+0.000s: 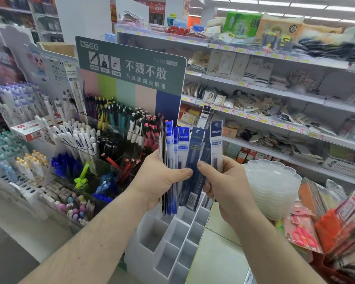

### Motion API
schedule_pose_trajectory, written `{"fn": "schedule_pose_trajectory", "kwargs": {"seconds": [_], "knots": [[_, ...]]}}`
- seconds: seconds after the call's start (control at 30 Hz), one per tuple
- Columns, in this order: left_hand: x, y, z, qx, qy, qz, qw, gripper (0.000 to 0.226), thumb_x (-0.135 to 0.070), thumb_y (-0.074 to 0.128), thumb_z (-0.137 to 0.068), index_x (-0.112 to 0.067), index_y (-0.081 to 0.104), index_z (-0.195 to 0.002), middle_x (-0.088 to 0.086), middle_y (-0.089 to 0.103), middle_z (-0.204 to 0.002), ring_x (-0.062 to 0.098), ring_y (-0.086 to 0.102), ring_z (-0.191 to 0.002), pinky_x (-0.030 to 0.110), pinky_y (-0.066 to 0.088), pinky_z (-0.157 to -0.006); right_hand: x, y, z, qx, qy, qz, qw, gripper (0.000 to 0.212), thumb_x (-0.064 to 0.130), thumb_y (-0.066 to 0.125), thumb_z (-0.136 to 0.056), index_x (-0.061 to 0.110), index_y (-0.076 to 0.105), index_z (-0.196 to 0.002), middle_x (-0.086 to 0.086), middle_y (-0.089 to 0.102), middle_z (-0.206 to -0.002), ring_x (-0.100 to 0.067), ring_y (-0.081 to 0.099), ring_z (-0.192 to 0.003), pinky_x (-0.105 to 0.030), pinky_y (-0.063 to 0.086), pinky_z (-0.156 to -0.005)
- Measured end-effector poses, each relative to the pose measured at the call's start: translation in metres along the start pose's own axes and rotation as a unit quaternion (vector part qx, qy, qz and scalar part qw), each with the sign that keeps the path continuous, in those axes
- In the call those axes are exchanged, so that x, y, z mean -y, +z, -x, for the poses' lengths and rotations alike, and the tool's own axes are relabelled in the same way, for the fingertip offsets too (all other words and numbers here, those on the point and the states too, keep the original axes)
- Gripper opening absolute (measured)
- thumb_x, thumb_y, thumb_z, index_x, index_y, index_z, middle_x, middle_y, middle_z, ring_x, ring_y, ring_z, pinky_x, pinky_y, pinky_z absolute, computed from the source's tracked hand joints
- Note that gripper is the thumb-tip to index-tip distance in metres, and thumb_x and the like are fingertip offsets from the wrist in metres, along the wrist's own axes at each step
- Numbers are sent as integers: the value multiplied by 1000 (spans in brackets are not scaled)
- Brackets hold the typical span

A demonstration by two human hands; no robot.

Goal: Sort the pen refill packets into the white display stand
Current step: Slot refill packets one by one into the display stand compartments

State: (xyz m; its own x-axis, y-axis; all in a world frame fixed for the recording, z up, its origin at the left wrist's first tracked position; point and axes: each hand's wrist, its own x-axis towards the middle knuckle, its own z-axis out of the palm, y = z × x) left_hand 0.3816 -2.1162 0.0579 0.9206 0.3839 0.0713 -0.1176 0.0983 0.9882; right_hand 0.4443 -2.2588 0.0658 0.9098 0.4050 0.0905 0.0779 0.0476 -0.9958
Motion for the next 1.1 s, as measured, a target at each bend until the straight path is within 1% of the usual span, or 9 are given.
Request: {"fn": "schedule_pose_trajectory", "kwargs": {"seconds": [0.1, 0.17, 0.37, 0.47, 0.57, 0.7, 0.83, 1.0, 1.1], "knots": [[2, 1, 0, -12, 4, -15, 1000, 39, 10, 74, -78, -14, 68, -109, 6, 77, -98, 23, 74, -91, 44, 60, -82, -2, 5, -1, -49, -43, 44, 997, 5, 5, 69, -86, 10, 71, -87, -8, 68, -70, -17, 56, -55, -26, 45, -46], [4, 1, 0, -14, 10, -22, 1000, 40, 9, 75, -77, -16, 69, -108, 5, 77, -99, 23, 74, -93, 46, 59, -85, -2, 10, -1, -59, -49, 52, 996, 6, 5, 71, -83, 10, 70, -81, -4, 66, -66, -14, 56, -52, -25, 46, -46], [2, 1, 2, 0, 27, -27, 999, 35, 4, 74, -81, -16, 70, -109, 2, 77, -100, 18, 73, -95, 37, 59, -84, 2, 19, 3, -56, -7, -36, 998, 13, 16, 74, -88, 9, 69, -78, -3, 62, -56, -10, 54, -47, -19, 42, -43], [3, -1, 1, 5, 21, -24, 999, 35, 4, 73, -82, -16, 69, -111, 4, 77, -101, 20, 73, -96, 36, 59, -82, 0, 21, 4, -68, 1, -52, 996, 11, 3, 68, -90, 10, 68, -81, -3, 63, -62, -9, 56, -50, -18, 44, -44], [3, -2, 0, 6, 14, -22, 1000, 35, 6, 72, -82, -15, 70, -109, 5, 77, -99, 20, 74, -93, 32, 60, -76, 0, 20, 5, -54, -2, -50, 997, 16, -3, 67, -87, 12, 65, -83, -1, 63, -63, -8, 57, -51, -19, 46, -47], [3, -1, -1, 13, 5, -74, 997, 37, 4, 74, -81, -20, 69, -108, 2, 77, -97, 20, 74, -92, 41, 59, -82, 5, 8, -2, -16, 41, -72, 996, 8, 4, 67, -90, 12, 66, -89, -11, 63, -75, -11, 44, -46, -23, 37, -44], [2, 3, -2, 25, 0, -115, 993, 37, -1, 77, -79, -20, 68, -110, 2, 76, -99, 20, 74, -94, 46, 58, -89, 7, -6, -11, 18, 44, -10, 999, 11, 7, 65, -93, 7, 67, -83, -8, 58, -65, -12, 40, -44, -23, 33, -42], [4, 5, -1, -8, -4, -142, 990, 28, -10, 78, -81, -15, 64, -105, 1, 76, -84, 19, 75, -78, 48, 58, -87, 17, -48, -33, -207, 18, -43, 977, 21, 14, 67, -94, 15, 56, -76, -4, 50, -57, -8, 44, -39, -23, 31, -40], [4, 7, -1, -2, 8, -180, 984, 24, -12, 76, -83, -19, 63, -102, -1, 76, -80, 17, 74, -74, 51, 58, -87, 4, -69, -43, -265, 13, -6, 964, 20, 21, 67, -95, 17, 57, -78, -7, 58, -65, -6, 50, -39, -20, 35, -39]]}}
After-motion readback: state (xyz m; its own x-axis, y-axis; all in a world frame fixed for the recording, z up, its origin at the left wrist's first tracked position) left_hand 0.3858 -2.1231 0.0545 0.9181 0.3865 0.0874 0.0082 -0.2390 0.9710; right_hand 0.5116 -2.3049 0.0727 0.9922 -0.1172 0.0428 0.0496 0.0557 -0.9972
